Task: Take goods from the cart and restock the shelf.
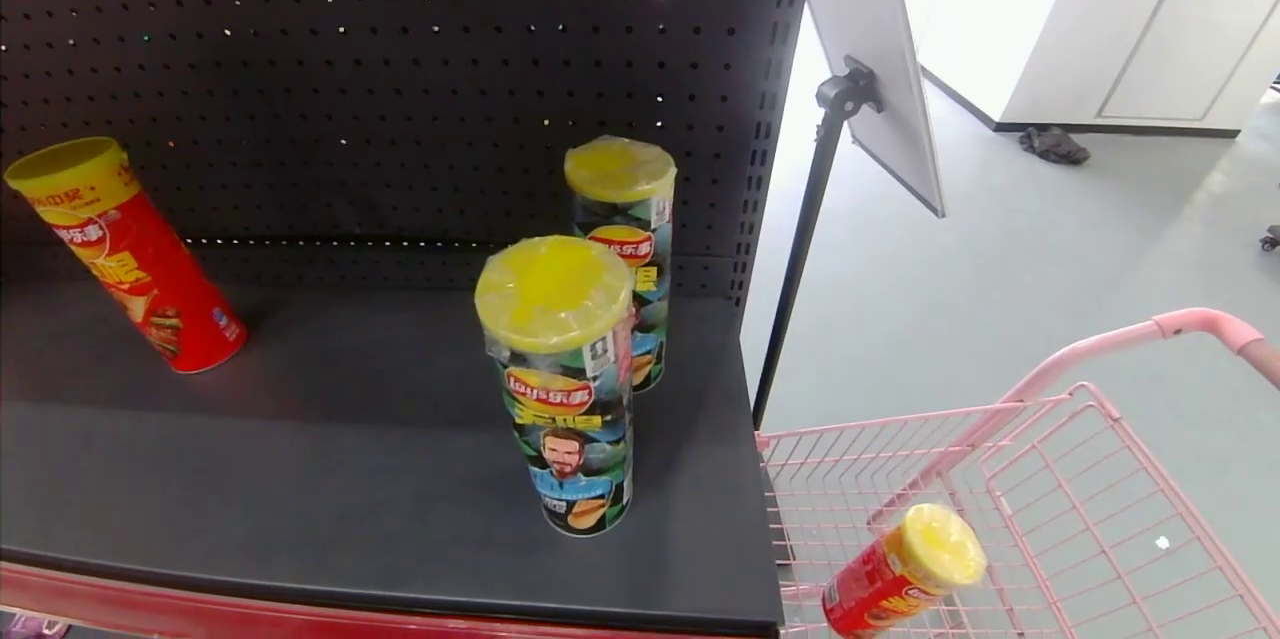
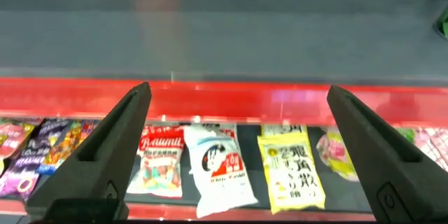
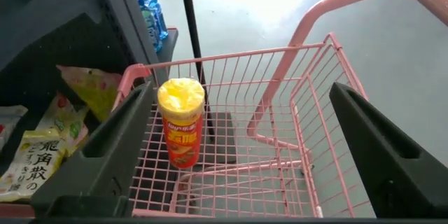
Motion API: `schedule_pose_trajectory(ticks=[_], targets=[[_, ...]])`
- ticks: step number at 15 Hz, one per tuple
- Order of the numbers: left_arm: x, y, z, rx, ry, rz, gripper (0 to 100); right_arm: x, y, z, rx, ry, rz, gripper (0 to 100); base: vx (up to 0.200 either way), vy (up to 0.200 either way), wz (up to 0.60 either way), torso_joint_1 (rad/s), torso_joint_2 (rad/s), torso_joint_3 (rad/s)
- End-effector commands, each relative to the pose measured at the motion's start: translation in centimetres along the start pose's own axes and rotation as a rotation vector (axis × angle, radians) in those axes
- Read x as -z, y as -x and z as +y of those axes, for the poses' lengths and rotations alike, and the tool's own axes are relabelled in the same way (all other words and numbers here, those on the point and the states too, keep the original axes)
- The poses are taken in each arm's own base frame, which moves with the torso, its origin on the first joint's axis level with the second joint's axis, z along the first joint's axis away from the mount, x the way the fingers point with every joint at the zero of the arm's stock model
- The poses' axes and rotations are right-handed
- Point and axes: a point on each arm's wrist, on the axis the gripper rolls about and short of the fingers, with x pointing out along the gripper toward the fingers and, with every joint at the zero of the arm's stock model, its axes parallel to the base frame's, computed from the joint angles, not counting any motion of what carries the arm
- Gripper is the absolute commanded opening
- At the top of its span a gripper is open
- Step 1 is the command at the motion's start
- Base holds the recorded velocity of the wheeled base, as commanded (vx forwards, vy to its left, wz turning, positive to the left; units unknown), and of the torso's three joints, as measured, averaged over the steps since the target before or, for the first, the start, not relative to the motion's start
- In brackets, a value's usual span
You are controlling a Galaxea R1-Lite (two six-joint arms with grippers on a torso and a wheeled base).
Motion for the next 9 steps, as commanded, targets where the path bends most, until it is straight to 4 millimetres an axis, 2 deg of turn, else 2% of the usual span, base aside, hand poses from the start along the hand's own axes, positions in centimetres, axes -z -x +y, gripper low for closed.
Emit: schedule_pose_trajectory(ticks=[1,5,9], targets=[[0.00,-0.01,0.00,-0.001,0.000,0.001,100,-0.01,0.00,0.00,0.000,0.000,-0.001,100,-0.200,0.000,0.00,0.017,0.01,-0.007],[0.00,-0.01,0.00,-0.001,0.000,0.001,100,-0.01,0.00,0.00,0.000,0.000,-0.001,100,-0.200,0.000,0.00,-0.004,0.00,0.002],[0.00,-0.01,0.00,-0.001,0.000,0.001,100,-0.01,0.00,0.00,0.000,0.000,-0.001,100,0.000,0.000,0.00,0.000,0.00,0.000]])
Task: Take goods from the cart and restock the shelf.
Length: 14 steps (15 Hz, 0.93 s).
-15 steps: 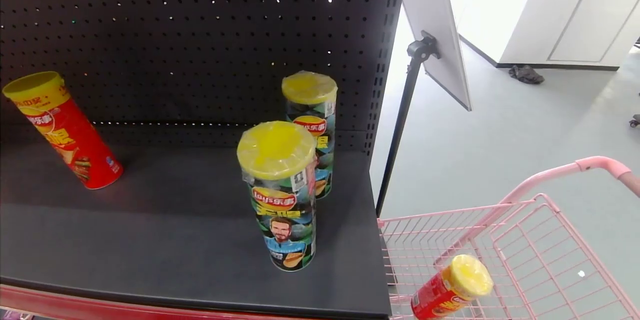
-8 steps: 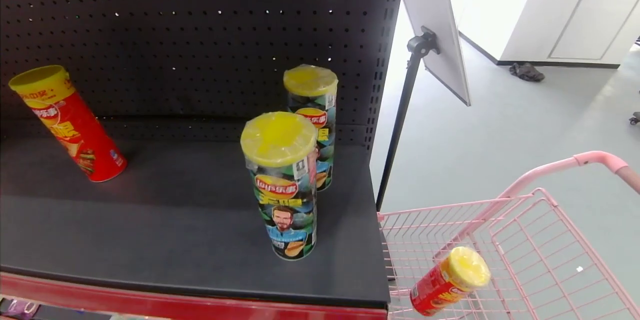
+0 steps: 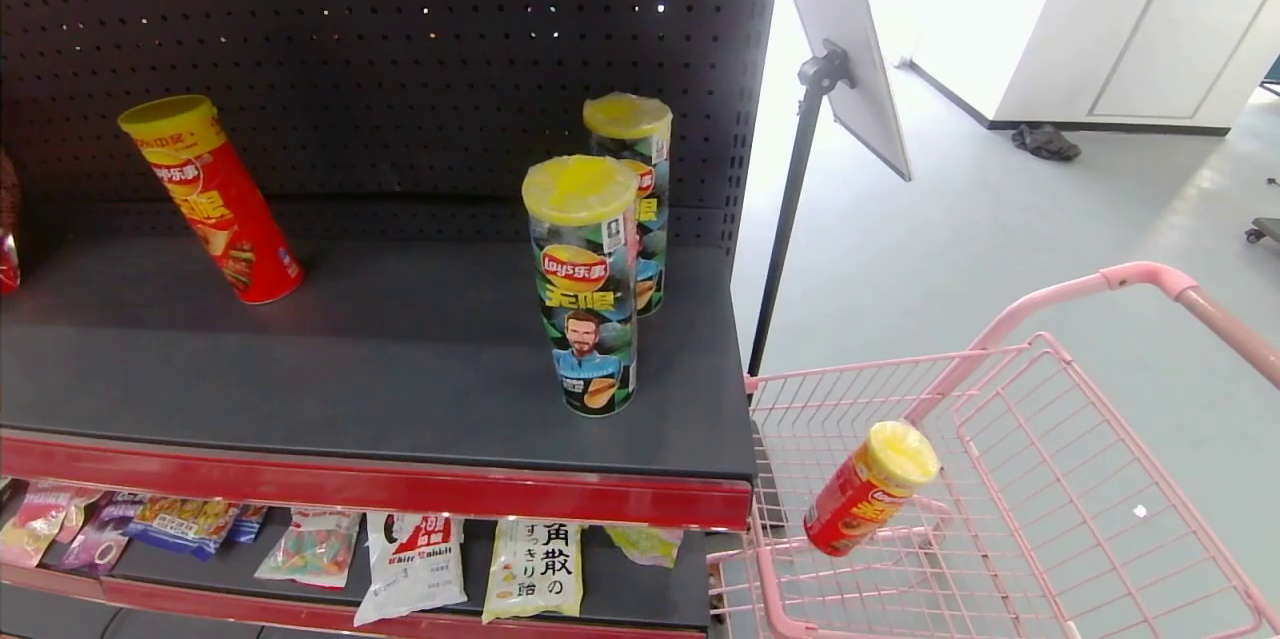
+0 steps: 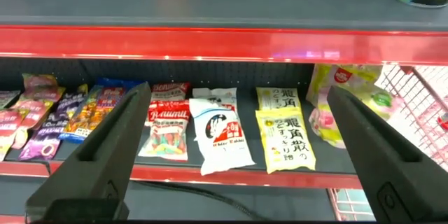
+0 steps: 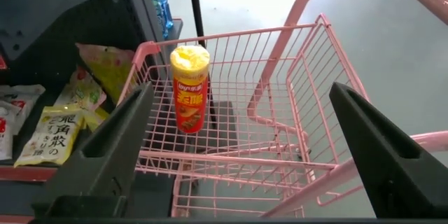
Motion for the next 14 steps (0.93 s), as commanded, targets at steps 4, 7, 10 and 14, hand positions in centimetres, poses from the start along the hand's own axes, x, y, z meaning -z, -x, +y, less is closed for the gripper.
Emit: schedule_pose_trajectory(ticks=[4,7,10,14], targets=[[0.00,-0.01,0.00,-0.001,0.000,0.001,100,-0.01,-0.01,0.00,0.000,-0.001,0.001,100,0.000,0.000,0.00,-0.040,0.08,0.054],[0.00,-0.01,0.00,-0.001,0.000,0.001,100,-0.01,0.00,0.00,0.000,-0.001,-0.001,100,0.000,0.000,0.00,-0.142,0.35,0.196],[0.00,-0.01,0.00,-0.001,0.000,0.001,100,-0.01,0.00,0.00,0.000,-0.001,-0.001,100,0.000,0.000,0.00,-0.159,0.38,0.216],[0.00,-0.01,0.00,-0.001,0.000,0.001,100,-0.01,0.00,0.00,0.000,-0.001,-0.001,100,0.000,0.000,0.00,-0.178,0.44,0.259]])
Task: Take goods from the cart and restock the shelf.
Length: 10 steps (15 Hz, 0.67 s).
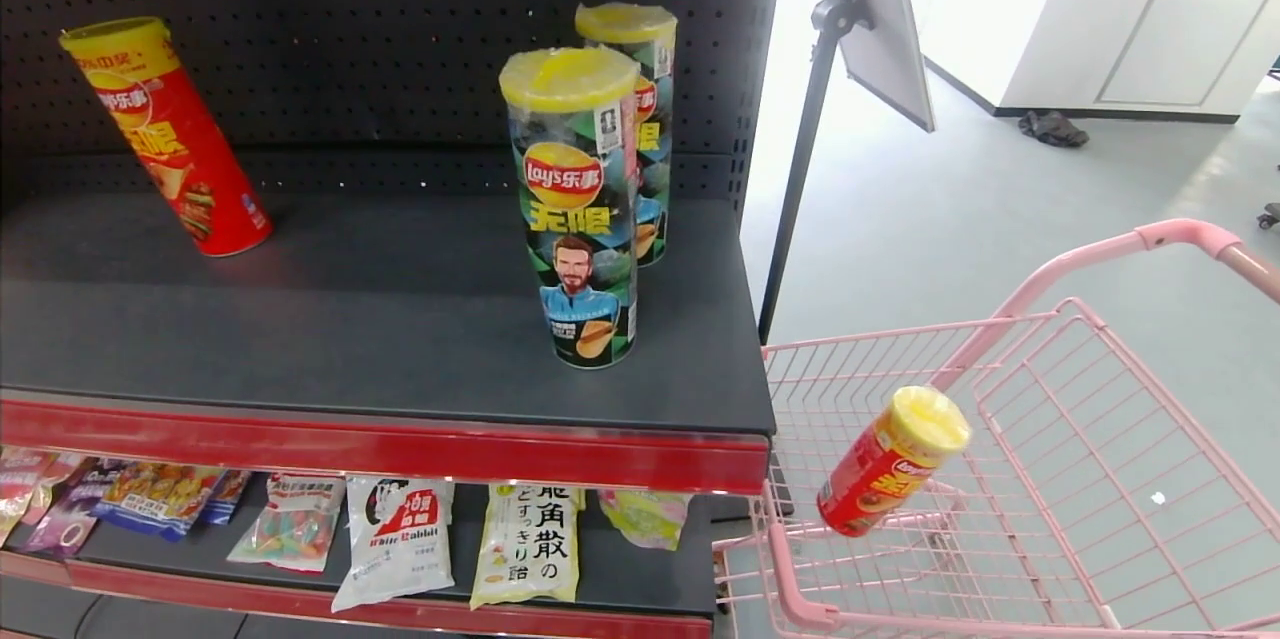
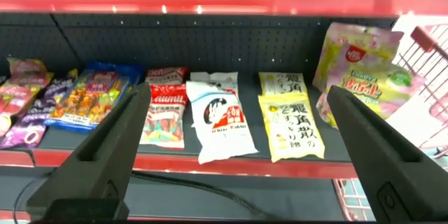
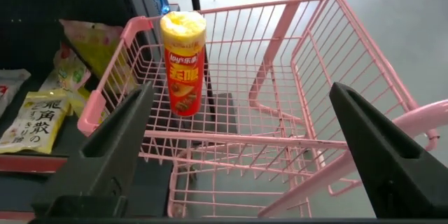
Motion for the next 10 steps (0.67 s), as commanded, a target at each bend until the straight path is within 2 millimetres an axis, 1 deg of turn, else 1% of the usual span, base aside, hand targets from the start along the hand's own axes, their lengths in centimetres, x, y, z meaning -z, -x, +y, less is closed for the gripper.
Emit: schedule_pose_trajectory(ticks=[1,6,10], targets=[[-0.01,-0.01,0.00,-0.001,0.000,0.000,100,0.01,0.00,0.00,0.000,0.000,0.000,100,0.000,0.000,0.00,-0.212,0.55,0.325],[-0.01,-0.01,0.00,-0.001,0.000,0.000,100,0.01,0.00,0.00,0.000,0.000,0.000,100,0.000,0.000,0.00,-0.205,0.55,0.332],[-0.01,-0.01,0.00,-0.001,0.000,0.000,100,0.01,0.00,0.00,0.000,0.000,0.000,100,0.000,0.000,0.00,-0.177,0.52,0.344]])
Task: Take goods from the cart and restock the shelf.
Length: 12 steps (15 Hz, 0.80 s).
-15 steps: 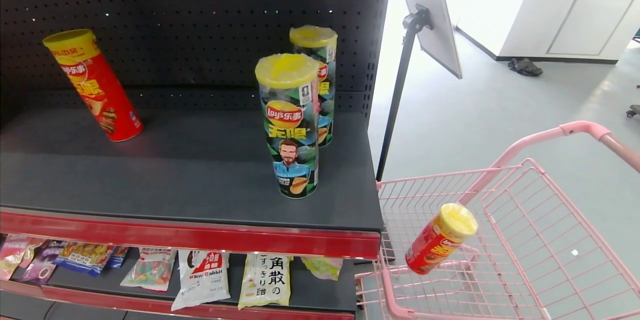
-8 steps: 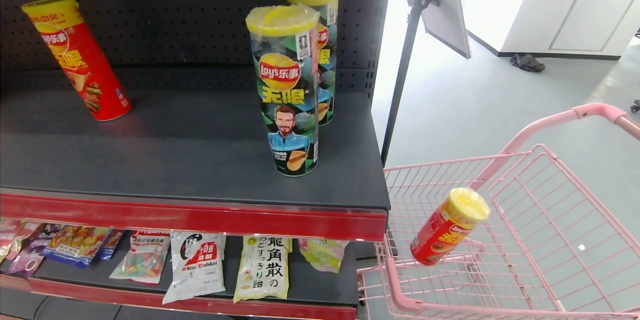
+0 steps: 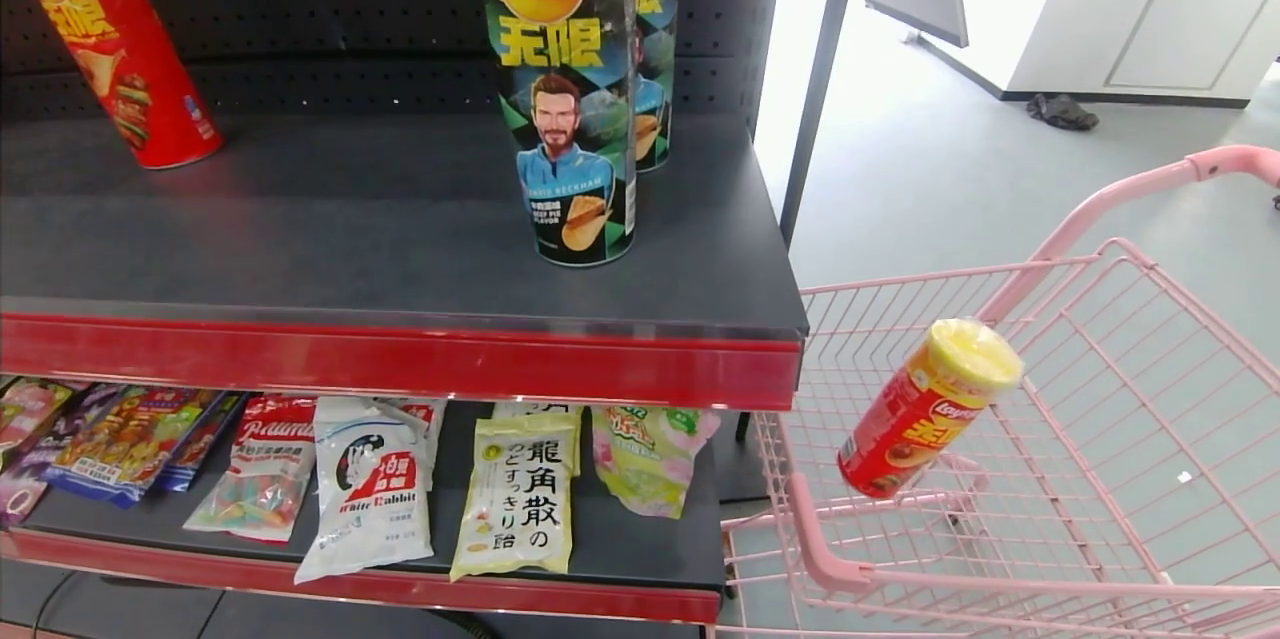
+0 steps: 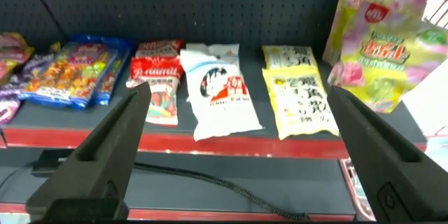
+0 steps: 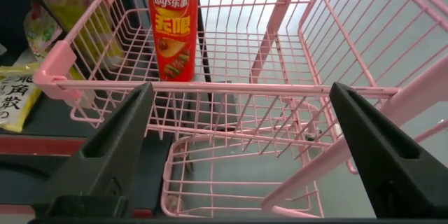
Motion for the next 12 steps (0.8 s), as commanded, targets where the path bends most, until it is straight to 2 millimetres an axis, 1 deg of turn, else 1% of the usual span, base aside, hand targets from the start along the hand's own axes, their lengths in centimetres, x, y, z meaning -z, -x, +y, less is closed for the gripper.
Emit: schedule_pose_trajectory(ticks=[1,3,5,12], targets=[[-0.01,-0.01,0.00,-0.001,0.000,0.000,100,0.00,0.00,0.00,0.000,0.000,0.000,100,0.000,0.000,0.00,-0.154,0.51,0.339],[-0.01,-0.01,0.00,-0.001,0.000,0.000,100,0.00,0.00,0.00,0.000,0.001,0.000,100,0.000,0.000,0.00,-0.083,0.25,0.176],[-0.01,-0.01,0.00,-0.001,0.000,0.000,100,-0.01,0.00,0.00,-0.003,0.007,-0.002,100,0.000,0.000,0.00,-0.027,0.08,0.063],[-0.01,-0.01,0.00,-0.001,0.000,0.000,100,-0.03,0.00,0.01,-0.006,0.010,-0.003,100,0.000,0.000,0.00,0.000,0.00,0.000]])
